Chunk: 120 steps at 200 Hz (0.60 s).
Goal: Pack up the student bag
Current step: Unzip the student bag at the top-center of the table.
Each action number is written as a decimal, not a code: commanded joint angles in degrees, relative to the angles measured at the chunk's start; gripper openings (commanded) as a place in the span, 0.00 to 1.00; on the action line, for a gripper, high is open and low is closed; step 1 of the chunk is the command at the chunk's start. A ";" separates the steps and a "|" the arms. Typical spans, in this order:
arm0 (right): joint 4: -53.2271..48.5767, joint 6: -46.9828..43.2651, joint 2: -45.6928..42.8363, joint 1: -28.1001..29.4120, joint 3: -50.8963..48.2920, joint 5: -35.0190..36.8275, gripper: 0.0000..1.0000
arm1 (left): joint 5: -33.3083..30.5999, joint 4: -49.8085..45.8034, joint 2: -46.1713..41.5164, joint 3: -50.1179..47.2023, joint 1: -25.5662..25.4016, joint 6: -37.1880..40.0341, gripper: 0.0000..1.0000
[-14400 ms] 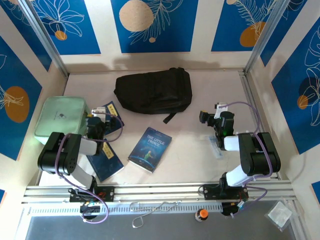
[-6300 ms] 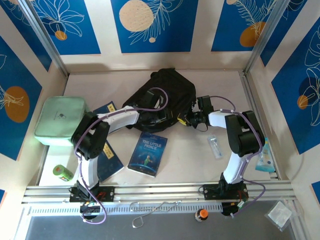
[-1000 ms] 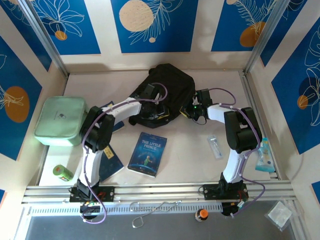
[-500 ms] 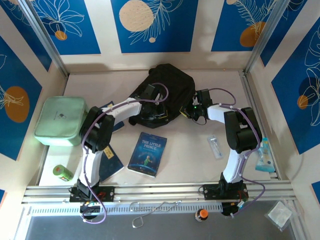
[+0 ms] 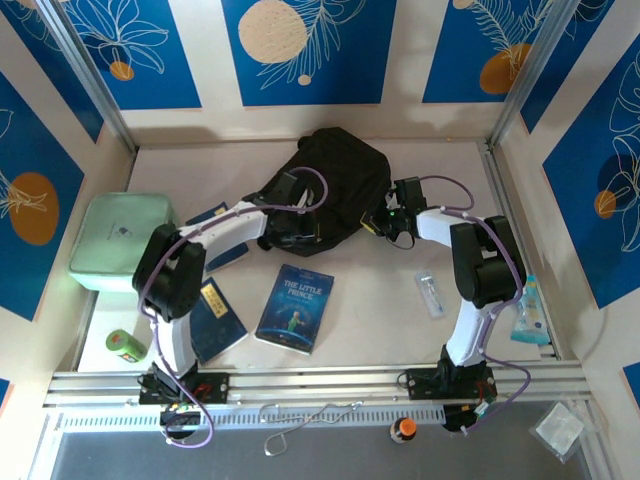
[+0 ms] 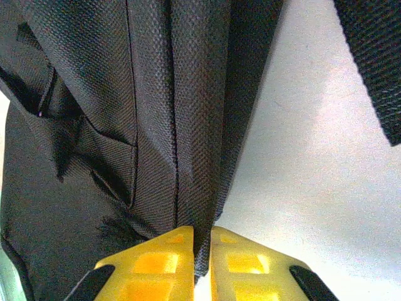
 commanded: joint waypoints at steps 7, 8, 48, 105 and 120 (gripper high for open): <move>-2.65 0.68 -0.40 -1.11 2.45 2.68 0.12 | -7.59 -5.22 -4.22 -4.01 2.72 3.99 0.00; -2.65 0.69 -0.37 -1.15 2.48 2.70 0.12 | -7.68 -5.23 -4.31 -4.11 2.80 4.00 0.00; -6.49 -1.06 -2.87 0.44 4.77 6.16 0.14 | -3.28 -2.34 -6.65 -5.12 2.97 6.54 0.00; -10.06 8.96 -14.81 2.14 -2.09 4.28 0.53 | 1.93 2.79 -4.39 -0.43 -1.60 6.41 0.00; -8.73 14.43 -16.93 2.97 -5.73 2.10 0.61 | 2.49 3.77 -3.32 0.67 -2.83 5.64 0.00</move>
